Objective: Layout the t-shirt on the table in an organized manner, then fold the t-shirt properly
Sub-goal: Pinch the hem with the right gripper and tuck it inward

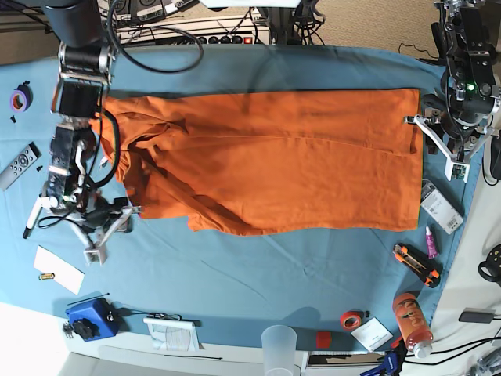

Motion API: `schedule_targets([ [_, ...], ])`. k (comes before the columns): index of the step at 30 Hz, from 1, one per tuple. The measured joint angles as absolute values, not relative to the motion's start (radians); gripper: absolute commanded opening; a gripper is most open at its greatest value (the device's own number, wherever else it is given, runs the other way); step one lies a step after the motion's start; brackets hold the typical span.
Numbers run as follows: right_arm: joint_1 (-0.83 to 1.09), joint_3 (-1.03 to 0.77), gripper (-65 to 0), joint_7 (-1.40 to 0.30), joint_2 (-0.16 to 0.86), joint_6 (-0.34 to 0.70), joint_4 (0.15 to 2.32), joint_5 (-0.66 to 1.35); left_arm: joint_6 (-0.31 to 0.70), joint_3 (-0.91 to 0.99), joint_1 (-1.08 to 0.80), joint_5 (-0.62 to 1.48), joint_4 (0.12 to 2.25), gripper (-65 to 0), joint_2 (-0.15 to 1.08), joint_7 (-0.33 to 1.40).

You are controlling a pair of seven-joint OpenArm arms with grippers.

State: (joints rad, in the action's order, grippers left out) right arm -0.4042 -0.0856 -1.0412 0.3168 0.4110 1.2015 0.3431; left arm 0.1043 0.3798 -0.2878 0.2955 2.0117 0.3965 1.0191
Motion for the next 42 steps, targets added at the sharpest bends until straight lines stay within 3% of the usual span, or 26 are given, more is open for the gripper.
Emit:
schedule_targets([
  [4, -0.444, -0.086, -41.6, -1.090, 0.299, 0.419, 1.071, 0.419, 0.104, 0.380, -0.288, 0.296, 2.012, -42.4, 0.396, 1.019],
  [15, -0.447, -0.086, -42.2, -1.193, 0.248, 0.445, 1.067, 0.548, 0.104, 0.380, -0.288, 0.296, 2.012, -42.4, 0.396, 1.019],
  [16, -0.446, -0.086, -45.3, -1.187, 0.243, 0.453, 1.067, 0.548, 0.104, 0.380, -0.288, 0.296, 2.012, -42.4, 0.396, 1.019],
  [19, -0.443, -0.086, -63.7, -1.190, 0.233, 0.453, 1.067, 0.545, 0.104, 0.380, -0.288, 0.296, 2.012, -42.4, 0.396, 1.019],
  [20, -0.442, -0.086, -65.0, -1.190, 0.231, 0.453, 1.066, 0.544, 0.104, 0.380, -0.288, 0.296, 2.012, -42.4, 0.396, 1.019],
  [26, -0.459, -0.086, -65.0, -1.197, 0.231, 0.448, 1.103, 0.472, 0.104, 0.380, -0.288, 0.296, 2.012, -42.4, 0.396, 1.013],
  [36, -0.454, -0.086, -65.0, -1.183, 0.233, 0.471, 1.442, 0.477, 0.104, 0.380, -0.288, 0.296, 2.012, -42.4, 0.396, 1.012],
  [42, -0.448, -0.086, -65.0, -1.186, 0.233, 0.471, 1.462, 0.469, 0.104, 0.380, -0.288, 0.307, 2.012, -42.4, 0.396, 1.011],
])
